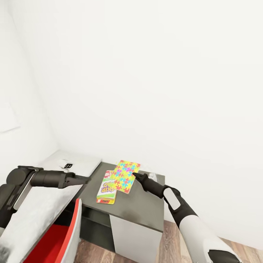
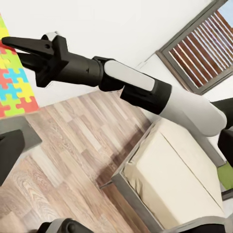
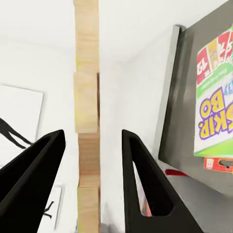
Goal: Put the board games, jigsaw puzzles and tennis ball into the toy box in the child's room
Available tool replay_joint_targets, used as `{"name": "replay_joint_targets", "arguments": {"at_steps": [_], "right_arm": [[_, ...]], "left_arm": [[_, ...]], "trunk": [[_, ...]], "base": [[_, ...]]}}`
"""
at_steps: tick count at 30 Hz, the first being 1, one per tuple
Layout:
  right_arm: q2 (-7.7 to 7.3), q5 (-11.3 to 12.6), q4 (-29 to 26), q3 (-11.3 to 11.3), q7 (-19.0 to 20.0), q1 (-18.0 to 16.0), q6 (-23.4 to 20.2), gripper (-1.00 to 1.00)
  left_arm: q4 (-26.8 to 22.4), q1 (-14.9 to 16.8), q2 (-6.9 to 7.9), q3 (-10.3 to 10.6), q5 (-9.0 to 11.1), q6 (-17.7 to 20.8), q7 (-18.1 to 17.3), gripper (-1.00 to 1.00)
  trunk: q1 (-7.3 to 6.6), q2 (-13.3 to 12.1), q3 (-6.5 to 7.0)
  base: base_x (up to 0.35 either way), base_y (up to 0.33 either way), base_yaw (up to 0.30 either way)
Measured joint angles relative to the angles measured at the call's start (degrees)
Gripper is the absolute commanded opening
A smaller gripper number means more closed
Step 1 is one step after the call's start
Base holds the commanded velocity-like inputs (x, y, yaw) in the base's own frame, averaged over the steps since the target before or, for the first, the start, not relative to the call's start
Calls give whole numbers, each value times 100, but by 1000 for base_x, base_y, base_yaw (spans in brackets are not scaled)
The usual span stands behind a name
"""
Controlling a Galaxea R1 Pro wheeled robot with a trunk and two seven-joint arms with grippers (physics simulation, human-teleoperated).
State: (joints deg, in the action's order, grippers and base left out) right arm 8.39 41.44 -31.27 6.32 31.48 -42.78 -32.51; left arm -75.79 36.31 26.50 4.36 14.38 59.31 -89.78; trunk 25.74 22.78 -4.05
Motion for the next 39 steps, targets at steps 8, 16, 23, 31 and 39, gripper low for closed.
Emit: {"name": "replay_joint_targets", "arguments": {"at_steps": [8, 16, 23, 31, 39], "right_arm": [[155, -6, -73, -6, -26, -128, -18, -100], [155, -53, -88, -7, -35, -189, -17, -100], [155, -57, -138, -8, -64, -247, -19, -100], [155, -55, -149, -3, -464, -489, -32, -100], [155, -52, -163, 3, -487, -528, -101, -100]], "left_arm": [[0, 0, 31, 0, 5, 1, 0, 100], [0, 0, 44, 0, 3, 2, 0, 100], [4, 0, 44, 0, -1, 2, 0, 100], [29, -1, 53, -6, -1, 2, 0, 100], [213, 0, 58, -214, -1, -6, 0, 100]], "trunk": [[0, 0, 0], [0, 0, 0], [0, 0, 0], [0, 0, 0], [0, 0, 0]], "base": [[0, 0, 282], [0, 0, 282], [0, 0, 282], [0, 0, 277], [0, 0, 276]]}}
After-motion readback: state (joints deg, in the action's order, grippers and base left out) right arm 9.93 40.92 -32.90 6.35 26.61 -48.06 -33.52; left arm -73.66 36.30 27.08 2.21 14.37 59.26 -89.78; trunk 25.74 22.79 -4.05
